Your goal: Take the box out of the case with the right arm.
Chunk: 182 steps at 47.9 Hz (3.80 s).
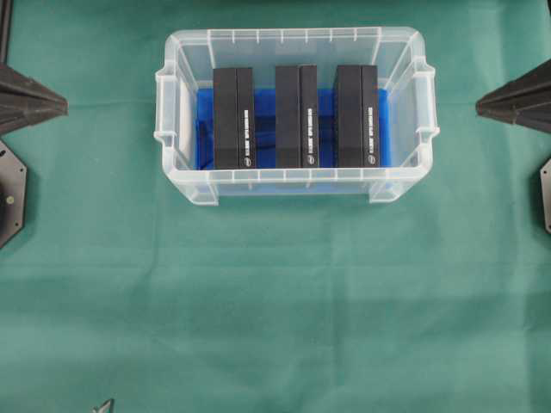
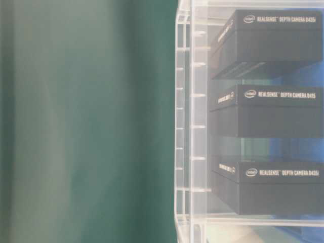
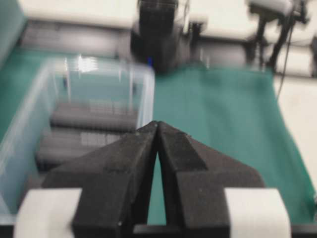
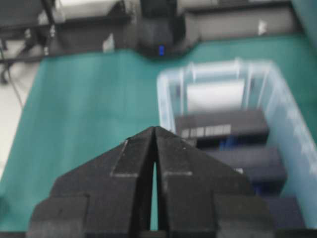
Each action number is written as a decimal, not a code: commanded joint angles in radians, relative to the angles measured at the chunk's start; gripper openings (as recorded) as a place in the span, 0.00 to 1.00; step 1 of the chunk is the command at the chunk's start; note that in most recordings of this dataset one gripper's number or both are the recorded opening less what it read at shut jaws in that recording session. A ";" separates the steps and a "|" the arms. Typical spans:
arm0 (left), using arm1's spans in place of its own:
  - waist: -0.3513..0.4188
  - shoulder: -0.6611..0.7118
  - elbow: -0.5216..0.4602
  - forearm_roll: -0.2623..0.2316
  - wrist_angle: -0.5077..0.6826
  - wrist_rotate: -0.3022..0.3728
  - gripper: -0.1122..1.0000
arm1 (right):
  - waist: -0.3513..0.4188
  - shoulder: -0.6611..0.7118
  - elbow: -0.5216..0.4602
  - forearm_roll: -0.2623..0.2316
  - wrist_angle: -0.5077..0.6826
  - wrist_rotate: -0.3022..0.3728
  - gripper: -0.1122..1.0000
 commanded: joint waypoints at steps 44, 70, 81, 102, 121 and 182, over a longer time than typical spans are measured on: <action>-0.029 0.160 -0.225 0.003 0.959 -0.041 0.12 | 0.002 0.160 -0.169 -0.018 0.931 0.173 0.10; -0.031 0.161 -0.225 0.002 0.959 -0.044 0.12 | -0.014 0.190 -0.170 -0.031 0.946 1.092 0.10; -0.031 0.163 -0.225 0.003 0.959 -0.044 0.12 | -0.014 0.210 -0.170 -0.043 0.946 1.177 0.10; -0.029 0.166 -0.225 0.003 0.959 -0.044 0.12 | -0.207 0.252 -0.183 -0.083 0.946 1.020 0.10; -0.031 0.166 -0.222 0.003 0.963 -0.044 0.12 | -0.285 0.299 -0.189 -0.081 0.948 0.911 0.10; -0.031 0.167 -0.221 0.005 0.968 -0.046 0.12 | -0.287 0.324 -0.173 -0.126 0.959 1.029 0.92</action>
